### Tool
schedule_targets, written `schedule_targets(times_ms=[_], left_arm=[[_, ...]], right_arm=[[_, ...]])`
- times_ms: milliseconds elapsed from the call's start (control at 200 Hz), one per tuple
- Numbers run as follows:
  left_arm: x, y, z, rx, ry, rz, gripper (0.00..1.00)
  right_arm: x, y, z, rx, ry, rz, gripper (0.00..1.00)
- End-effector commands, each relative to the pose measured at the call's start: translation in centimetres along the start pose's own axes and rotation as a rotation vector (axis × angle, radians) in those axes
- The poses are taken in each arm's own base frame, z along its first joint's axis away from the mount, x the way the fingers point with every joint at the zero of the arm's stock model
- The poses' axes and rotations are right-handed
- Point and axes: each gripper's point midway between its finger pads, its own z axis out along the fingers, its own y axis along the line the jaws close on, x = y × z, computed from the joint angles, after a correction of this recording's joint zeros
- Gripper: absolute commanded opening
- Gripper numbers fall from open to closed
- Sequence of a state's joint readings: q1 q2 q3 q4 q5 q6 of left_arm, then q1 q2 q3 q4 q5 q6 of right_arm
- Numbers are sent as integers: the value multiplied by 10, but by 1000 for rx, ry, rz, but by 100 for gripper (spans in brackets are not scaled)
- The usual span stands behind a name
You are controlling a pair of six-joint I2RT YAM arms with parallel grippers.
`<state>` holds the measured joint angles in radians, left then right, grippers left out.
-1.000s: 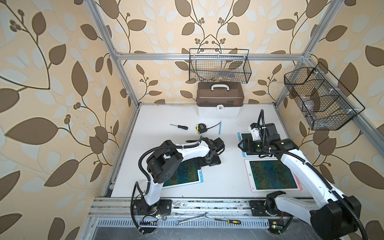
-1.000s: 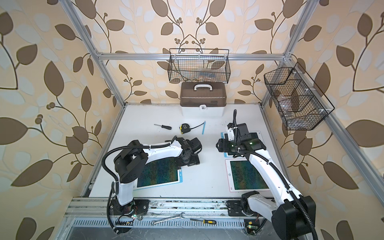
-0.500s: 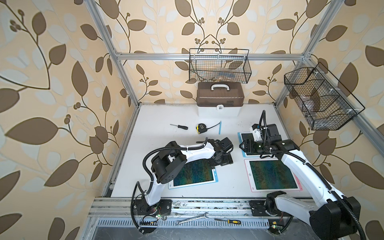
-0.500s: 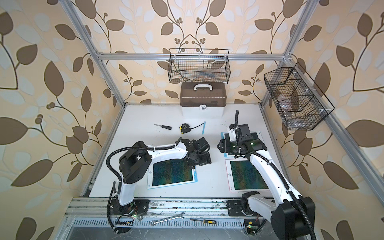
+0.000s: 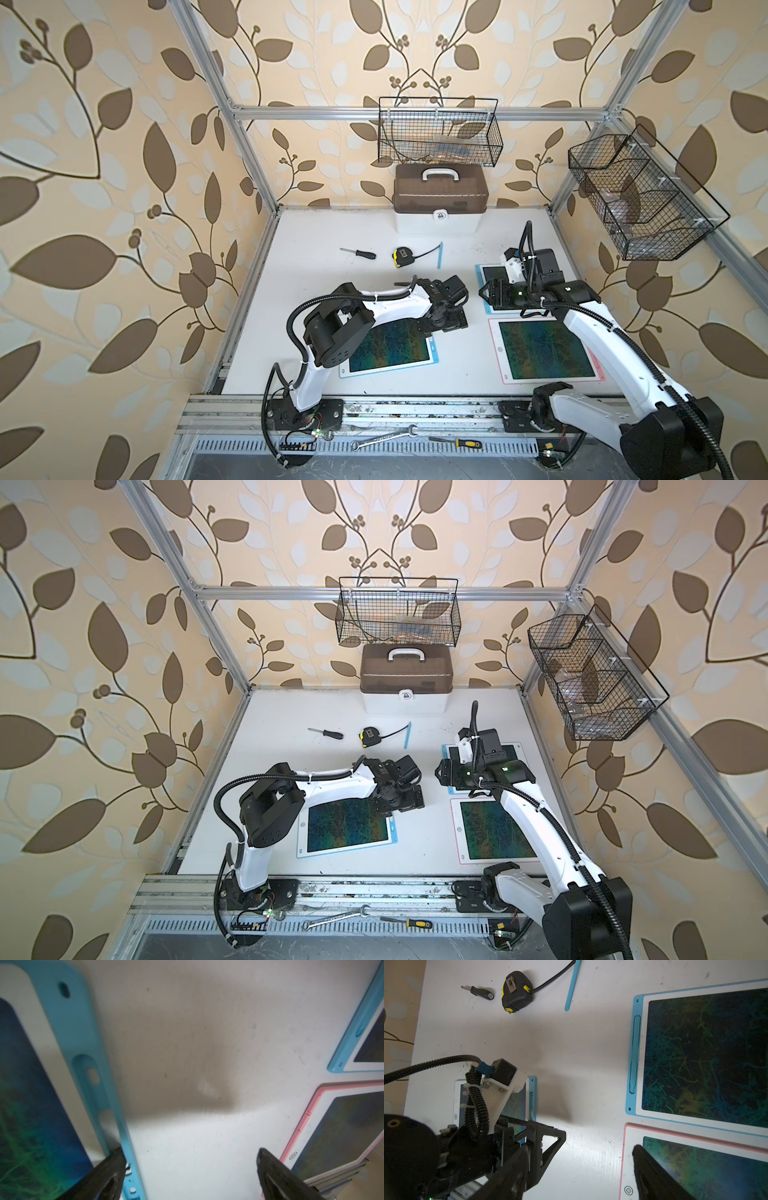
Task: Place the stylus back onto the writing tablet
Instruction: Move the writing tablet to the center of the board.
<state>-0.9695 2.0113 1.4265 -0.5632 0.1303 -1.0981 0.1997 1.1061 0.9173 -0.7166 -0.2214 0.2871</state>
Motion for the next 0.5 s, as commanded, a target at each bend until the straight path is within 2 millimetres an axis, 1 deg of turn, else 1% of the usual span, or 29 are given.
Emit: schedule_targets(times_ms=[0, 195, 375, 495], left_arm=[[-1, 18, -17, -63, -35, 17, 98], [-1, 26, -30, -59, -48, 24, 98], [-9, 41, -40, -53, -43, 36, 98], [-14, 51, -52, -41, -26, 52, 98]], right_arm=[[-2, 7, -6, -8, -9, -15, 79], [-3, 14, -3, 0, -18, -12, 79], [-10, 26, 2, 22, -33, 1, 79], [-16, 34, 9, 45, -23, 29, 78]])
